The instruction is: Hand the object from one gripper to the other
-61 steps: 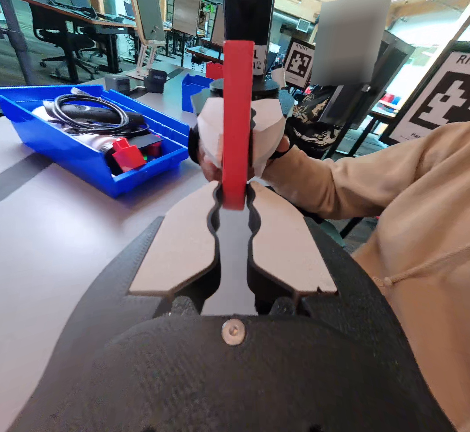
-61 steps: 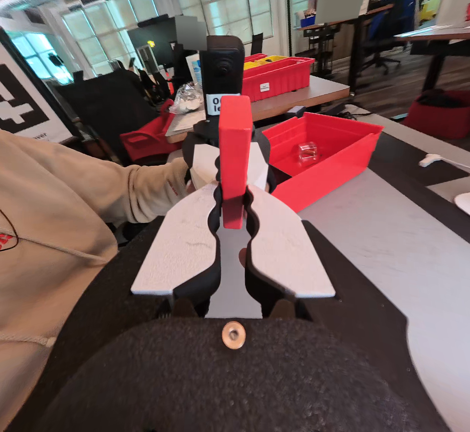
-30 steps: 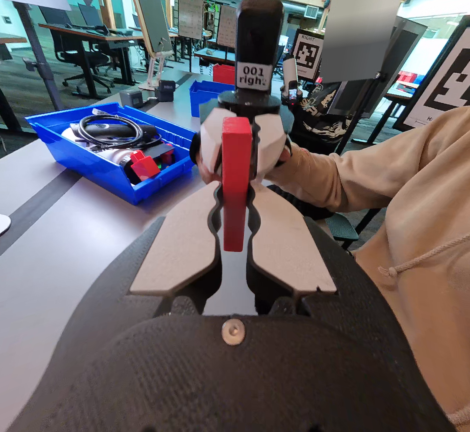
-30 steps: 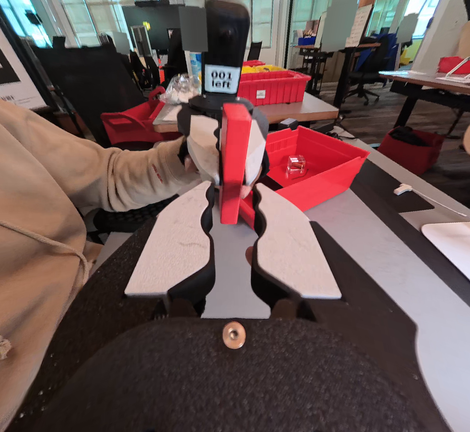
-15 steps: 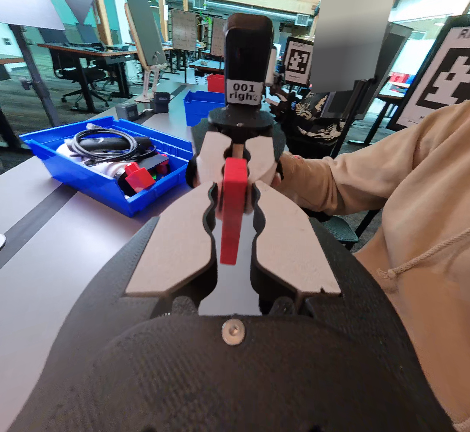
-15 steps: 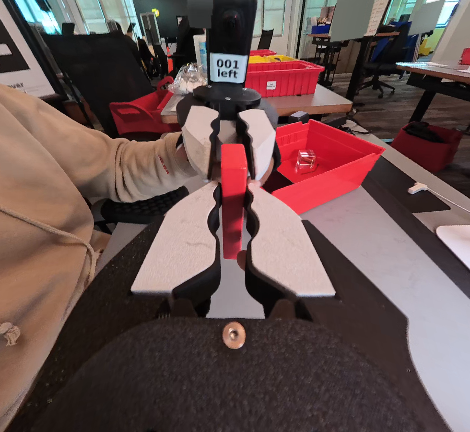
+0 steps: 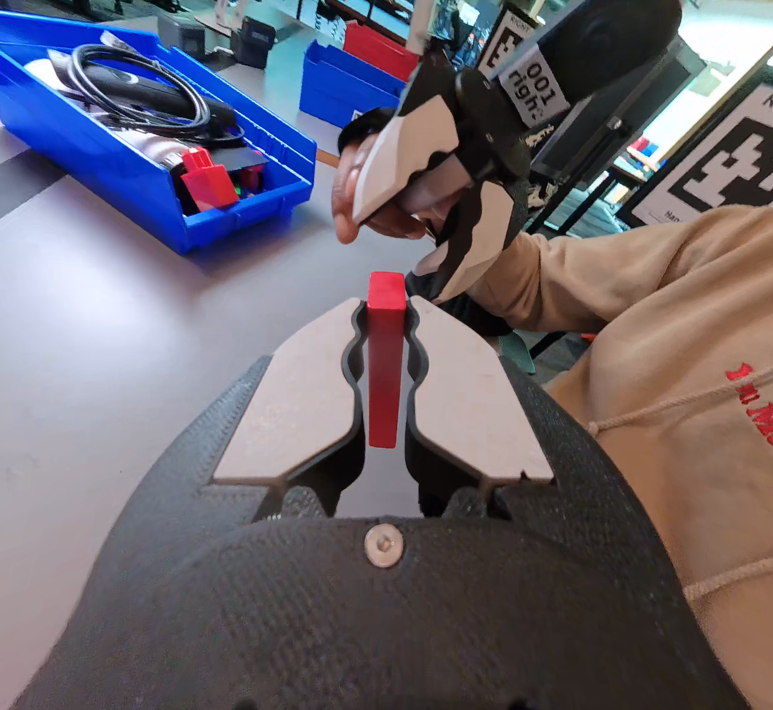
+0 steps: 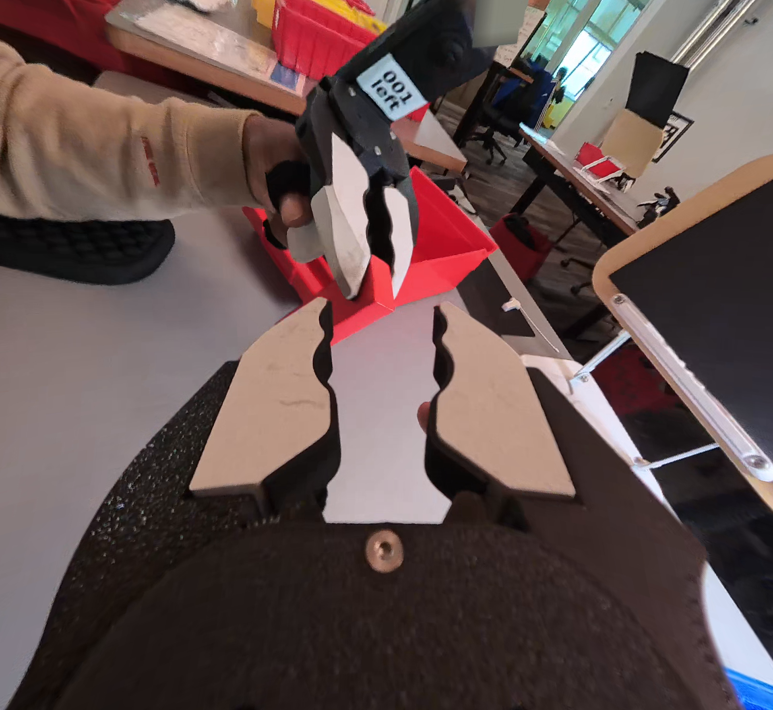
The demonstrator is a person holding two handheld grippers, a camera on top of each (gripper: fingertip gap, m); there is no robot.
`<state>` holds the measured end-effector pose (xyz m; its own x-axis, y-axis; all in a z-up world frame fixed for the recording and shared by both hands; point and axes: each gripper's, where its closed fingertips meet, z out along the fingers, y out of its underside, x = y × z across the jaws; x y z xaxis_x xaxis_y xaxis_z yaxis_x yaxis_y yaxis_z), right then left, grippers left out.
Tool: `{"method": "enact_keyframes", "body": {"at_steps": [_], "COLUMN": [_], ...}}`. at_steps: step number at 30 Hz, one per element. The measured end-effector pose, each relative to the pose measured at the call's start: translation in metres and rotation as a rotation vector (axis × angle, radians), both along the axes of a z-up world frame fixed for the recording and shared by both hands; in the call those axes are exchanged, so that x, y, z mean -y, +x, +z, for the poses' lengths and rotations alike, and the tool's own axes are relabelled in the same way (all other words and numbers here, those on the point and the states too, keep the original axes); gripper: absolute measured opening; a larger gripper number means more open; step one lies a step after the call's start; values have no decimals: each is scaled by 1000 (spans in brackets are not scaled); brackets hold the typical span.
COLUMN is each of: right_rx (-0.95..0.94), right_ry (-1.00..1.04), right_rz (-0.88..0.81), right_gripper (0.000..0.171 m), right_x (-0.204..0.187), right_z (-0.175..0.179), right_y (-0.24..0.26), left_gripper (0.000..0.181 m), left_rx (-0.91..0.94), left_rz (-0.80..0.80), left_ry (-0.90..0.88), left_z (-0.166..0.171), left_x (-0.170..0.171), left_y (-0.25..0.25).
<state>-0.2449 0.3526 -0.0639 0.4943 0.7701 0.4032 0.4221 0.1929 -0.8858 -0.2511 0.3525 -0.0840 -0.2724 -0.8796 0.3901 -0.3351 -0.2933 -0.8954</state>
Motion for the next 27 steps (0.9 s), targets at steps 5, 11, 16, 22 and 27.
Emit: {"method": "enact_keyframes", "body": {"at_steps": [5,11,16,22,27], "right_rx": [-21,-36,-8,-33,68], "right_ry": [-205,-338,-340,-135,-59], "right_rz": [105,230,231,-74,-649], "right_gripper": [35,16,15,15,15], "right_x": [10,25,27,-6,-43], "right_z": [-19,-31,-31,12,14], "right_y": [-4,-11,-9,59,197], "left_gripper": [17,17,17,40,37], "left_rx": [-46,-77,-35,109,134], "left_rz": [-72,-97,-68,229,359], "left_ry": [173,367,457,388,372], "left_z": [-14,-23,-19,25,38], "left_x": [19,30,29,-27,-61], "left_y": [2,2,5,-9,-30]}}
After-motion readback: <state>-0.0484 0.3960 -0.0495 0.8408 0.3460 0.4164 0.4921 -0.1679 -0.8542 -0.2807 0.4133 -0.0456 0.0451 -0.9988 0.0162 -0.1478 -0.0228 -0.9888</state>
